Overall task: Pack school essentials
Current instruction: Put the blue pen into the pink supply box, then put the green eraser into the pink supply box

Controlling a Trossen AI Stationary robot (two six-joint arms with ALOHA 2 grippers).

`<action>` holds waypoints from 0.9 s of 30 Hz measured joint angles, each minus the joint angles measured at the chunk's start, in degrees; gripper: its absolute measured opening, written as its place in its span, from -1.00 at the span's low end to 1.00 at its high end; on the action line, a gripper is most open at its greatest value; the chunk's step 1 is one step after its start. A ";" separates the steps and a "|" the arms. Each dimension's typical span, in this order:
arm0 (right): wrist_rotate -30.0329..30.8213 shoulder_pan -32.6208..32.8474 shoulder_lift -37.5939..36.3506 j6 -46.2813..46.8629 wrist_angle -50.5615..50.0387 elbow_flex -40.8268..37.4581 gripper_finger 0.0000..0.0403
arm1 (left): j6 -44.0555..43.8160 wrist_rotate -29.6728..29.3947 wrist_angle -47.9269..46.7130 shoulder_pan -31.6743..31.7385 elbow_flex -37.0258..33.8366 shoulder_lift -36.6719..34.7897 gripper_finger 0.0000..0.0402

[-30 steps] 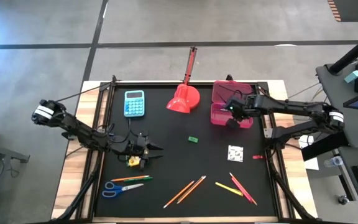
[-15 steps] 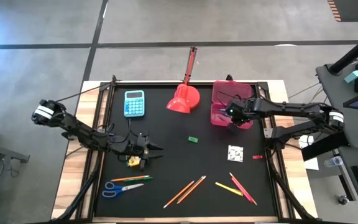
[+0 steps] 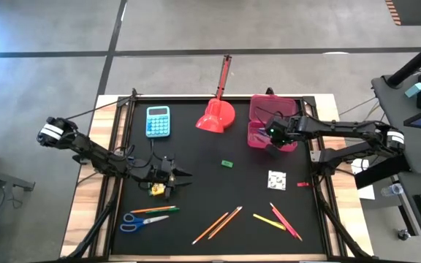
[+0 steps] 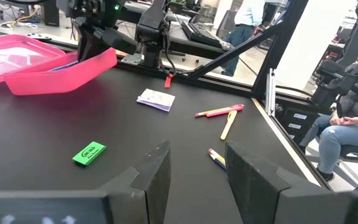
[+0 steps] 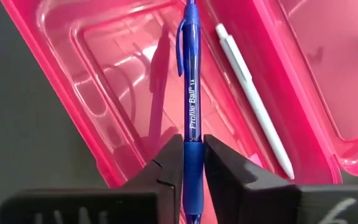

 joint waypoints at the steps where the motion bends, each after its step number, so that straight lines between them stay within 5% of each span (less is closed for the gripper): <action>1: 0.01 0.00 0.00 -0.01 -0.05 0.00 -0.68 | 0.00 0.00 0.00 0.00 0.01 0.00 -0.33; 13: 0.10 0.00 0.00 -0.02 -0.96 2.02 -0.30 | -0.02 -0.01 0.05 -0.04 0.02 0.00 -0.33; 21: 0.21 0.89 -0.02 2.67 0.83 10.02 -0.26 | -0.44 -0.02 0.24 -0.04 0.01 0.00 -0.33; 27: -0.03 8.21 1.95 3.11 10.66 8.50 -0.26 | -0.42 -0.02 0.24 -0.02 0.00 0.03 -0.33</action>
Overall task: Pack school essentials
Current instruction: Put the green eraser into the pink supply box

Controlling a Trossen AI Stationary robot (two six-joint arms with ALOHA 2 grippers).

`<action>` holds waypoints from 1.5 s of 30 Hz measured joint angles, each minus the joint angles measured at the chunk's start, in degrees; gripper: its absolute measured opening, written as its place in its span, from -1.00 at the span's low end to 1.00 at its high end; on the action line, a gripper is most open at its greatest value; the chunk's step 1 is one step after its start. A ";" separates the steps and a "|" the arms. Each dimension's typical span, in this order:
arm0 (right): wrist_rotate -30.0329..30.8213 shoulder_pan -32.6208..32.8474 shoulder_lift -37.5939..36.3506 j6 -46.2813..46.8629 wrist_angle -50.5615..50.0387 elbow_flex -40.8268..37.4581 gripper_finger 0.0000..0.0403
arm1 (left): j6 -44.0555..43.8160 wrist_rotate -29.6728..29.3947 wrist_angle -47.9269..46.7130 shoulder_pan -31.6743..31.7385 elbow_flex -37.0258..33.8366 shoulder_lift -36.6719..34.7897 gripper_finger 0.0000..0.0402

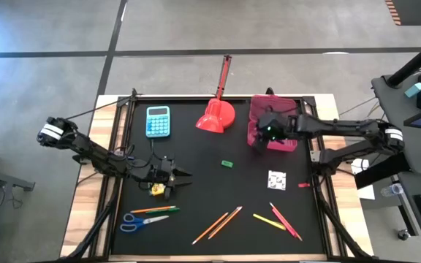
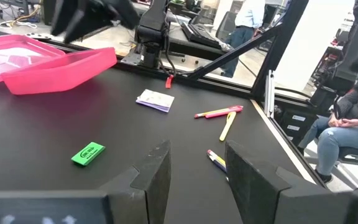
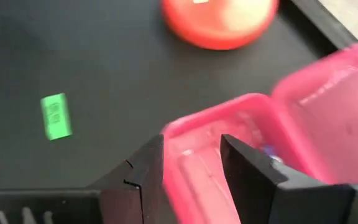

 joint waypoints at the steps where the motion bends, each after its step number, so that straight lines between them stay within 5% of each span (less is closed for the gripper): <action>1: 0.02 1.47 0.90 0.32 1.14 -0.29 -0.25 | -0.02 0.00 -0.02 0.00 0.02 0.02 -0.33; 13: 0.02 15.07 16.30 -0.43 17.53 -0.27 -0.30 | 0.00 0.00 -0.02 0.00 0.02 0.02 -0.33; 24: 0.17 15.61 26.37 -1.79 25.09 -0.26 -0.15 | 0.00 0.00 -0.32 0.04 0.02 0.02 -0.33; 45: 0.15 15.60 31.45 -1.73 34.59 -0.26 -0.05 | 0.50 -0.02 -0.35 0.02 0.00 0.02 -0.33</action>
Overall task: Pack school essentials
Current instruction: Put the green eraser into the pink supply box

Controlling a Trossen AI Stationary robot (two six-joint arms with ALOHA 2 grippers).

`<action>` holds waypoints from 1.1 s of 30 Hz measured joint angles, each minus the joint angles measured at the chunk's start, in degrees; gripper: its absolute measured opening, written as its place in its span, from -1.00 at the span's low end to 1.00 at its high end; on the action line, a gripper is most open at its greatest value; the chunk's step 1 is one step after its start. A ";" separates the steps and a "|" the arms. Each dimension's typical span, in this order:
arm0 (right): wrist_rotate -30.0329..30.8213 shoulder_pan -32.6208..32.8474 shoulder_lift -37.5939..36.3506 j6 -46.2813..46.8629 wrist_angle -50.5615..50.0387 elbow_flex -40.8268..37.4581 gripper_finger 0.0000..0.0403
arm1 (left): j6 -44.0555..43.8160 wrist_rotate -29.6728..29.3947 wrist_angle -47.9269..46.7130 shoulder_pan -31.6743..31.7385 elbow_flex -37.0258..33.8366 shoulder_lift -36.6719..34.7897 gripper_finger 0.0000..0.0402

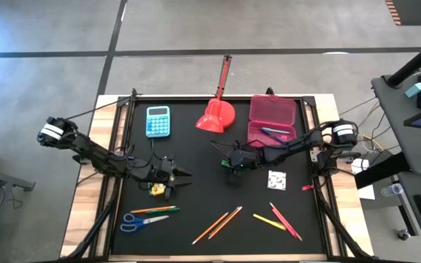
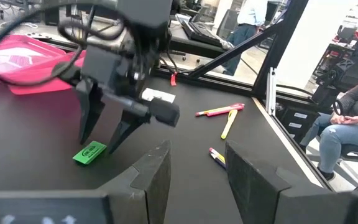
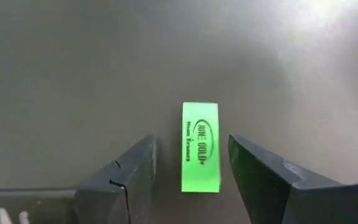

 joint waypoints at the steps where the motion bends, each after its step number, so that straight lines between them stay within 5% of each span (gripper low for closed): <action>1: 0.01 0.00 0.82 0.13 0.87 0.01 -0.05 | -0.01 0.02 0.00 0.00 0.00 0.00 -0.33; 9: 0.07 -0.11 3.43 0.15 2.60 0.11 -0.12 | 0.00 0.01 -0.11 -0.04 -0.02 0.00 -0.33; 23: -0.13 -0.11 2.77 1.83 2.25 0.11 -0.69 | -0.24 -0.43 -0.11 -0.02 -0.02 0.00 -0.33; 33: -0.39 -0.17 -2.66 2.44 -7.49 0.62 -0.70 | -0.35 -0.44 -0.10 -0.02 -0.08 0.02 -0.33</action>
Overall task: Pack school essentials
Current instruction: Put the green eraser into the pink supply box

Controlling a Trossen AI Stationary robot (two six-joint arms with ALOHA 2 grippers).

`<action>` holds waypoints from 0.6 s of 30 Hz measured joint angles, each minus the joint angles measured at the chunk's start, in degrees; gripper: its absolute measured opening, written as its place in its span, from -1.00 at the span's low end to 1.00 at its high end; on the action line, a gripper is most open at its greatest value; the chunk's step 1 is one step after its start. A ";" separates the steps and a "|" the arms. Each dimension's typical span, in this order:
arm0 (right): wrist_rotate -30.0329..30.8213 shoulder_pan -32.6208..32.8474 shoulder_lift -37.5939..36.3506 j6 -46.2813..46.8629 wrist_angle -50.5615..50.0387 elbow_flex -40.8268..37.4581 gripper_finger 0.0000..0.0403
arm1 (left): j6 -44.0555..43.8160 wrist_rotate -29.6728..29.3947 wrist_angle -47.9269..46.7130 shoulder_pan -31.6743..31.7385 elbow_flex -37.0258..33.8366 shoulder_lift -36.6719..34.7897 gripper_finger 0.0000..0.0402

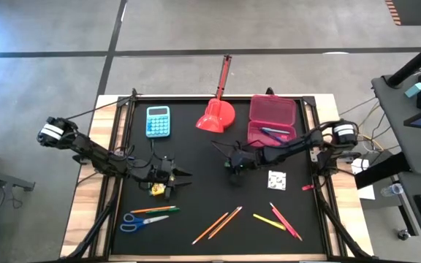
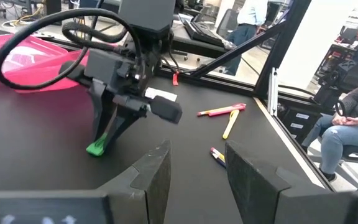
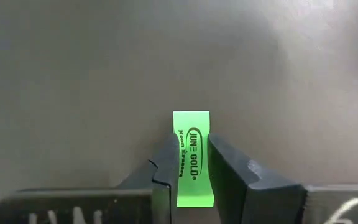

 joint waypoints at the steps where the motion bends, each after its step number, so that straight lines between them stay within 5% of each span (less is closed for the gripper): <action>1: 0.02 -0.04 -1.00 -0.02 -1.51 0.21 -0.70 | 0.02 0.00 0.01 0.00 -0.08 0.01 -0.33; 9: 1.07 -0.37 -9.99 -0.83 -11.89 0.80 -0.70 | 0.03 0.00 -0.01 0.04 -0.49 0.01 -0.33; 18: 12.15 -3.59 -22.58 -1.43 -23.96 0.82 -0.70 | 0.07 0.00 0.12 0.04 -0.62 0.01 -0.33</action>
